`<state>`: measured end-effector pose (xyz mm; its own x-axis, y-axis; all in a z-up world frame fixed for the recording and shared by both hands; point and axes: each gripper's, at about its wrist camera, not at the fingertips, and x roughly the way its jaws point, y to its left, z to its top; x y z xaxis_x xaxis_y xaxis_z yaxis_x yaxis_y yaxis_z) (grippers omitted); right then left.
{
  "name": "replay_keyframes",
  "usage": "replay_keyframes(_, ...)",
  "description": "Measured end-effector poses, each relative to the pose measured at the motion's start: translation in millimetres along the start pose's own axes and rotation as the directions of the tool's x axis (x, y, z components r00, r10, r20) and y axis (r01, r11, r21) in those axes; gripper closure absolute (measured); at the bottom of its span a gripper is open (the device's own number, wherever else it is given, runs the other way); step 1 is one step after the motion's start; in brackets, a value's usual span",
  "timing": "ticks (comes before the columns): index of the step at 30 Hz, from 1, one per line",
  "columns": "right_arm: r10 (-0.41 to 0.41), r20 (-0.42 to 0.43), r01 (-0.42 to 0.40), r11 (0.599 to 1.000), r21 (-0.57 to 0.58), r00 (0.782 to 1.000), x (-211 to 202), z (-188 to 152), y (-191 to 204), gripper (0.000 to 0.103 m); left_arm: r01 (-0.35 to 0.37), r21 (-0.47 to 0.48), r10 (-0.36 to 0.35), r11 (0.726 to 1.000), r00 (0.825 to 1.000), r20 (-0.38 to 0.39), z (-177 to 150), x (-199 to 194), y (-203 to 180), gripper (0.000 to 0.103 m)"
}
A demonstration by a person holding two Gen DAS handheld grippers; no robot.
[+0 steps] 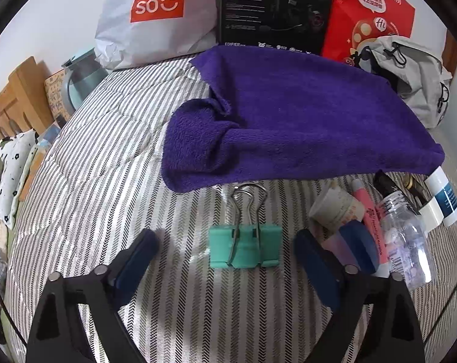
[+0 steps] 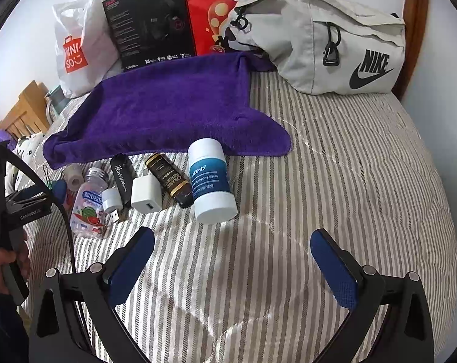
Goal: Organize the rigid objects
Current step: 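Grasp the green binder clip with the left gripper while the right gripper grasps the white-blue balm stick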
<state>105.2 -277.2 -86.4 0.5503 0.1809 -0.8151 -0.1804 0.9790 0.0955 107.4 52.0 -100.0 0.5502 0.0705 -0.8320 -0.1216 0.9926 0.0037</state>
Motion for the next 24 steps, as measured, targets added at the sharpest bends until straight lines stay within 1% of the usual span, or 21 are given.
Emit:
replay_keyframes(2,0.011,0.000,-0.011,1.000,0.001,1.000,3,5,-2,0.002,0.010,0.010,-0.010,1.000,1.000,0.007,0,-3,-3,0.029)
replay_keyframes(4,0.013,-0.001,-0.013,1.000,0.001,1.000,7,8,-2,0.003,0.020,0.025,-0.020,0.999,1.000,0.013,0,-5,-9,0.048)
replay_keyframes(6,0.015,-0.004,-0.015,1.000,-0.004,1.000,11,13,-3,0.005,0.030,0.043,-0.030,0.999,0.999,0.015,0,-7,-14,0.060)
replay_keyframes(7,0.017,-0.002,-0.017,1.000,-0.007,1.000,13,15,-3,0.006,0.029,0.047,-0.030,0.998,0.999,0.015,0,-7,-16,0.064)
replay_keyframes(9,0.018,-0.007,-0.018,1.000,-0.015,1.000,21,21,-2,0.009,0.021,0.055,-0.022,0.998,1.000,0.010,1,-7,-18,0.064)
replay_keyframes(11,0.023,-0.018,-0.024,0.999,-0.024,1.000,30,25,-1,0.017,0.028,0.049,-0.028,0.998,1.000,0.006,1,-7,-18,0.064)
replay_keyframes(13,0.023,-0.032,-0.024,0.999,-0.033,0.999,40,28,0,0.022,0.031,0.056,-0.032,0.998,0.999,0.006,1,-7,-18,0.064)
replay_keyframes(16,0.008,-0.051,-0.011,0.998,-0.055,0.999,54,33,3,0.033,0.032,0.059,-0.033,0.998,0.999,0.004,2,-6,-17,0.064)
replay_keyframes(20,0.032,-0.038,-0.034,0.998,-0.054,0.999,63,37,4,0.033,0.034,0.057,-0.034,0.998,0.999,0.005,2,-6,-17,0.064)
replay_keyframes(24,0.008,-0.041,-0.011,0.996,-0.084,0.999,64,39,2,0.035,0.038,0.057,-0.038,0.998,0.999,0.007,2,-6,-17,0.064)
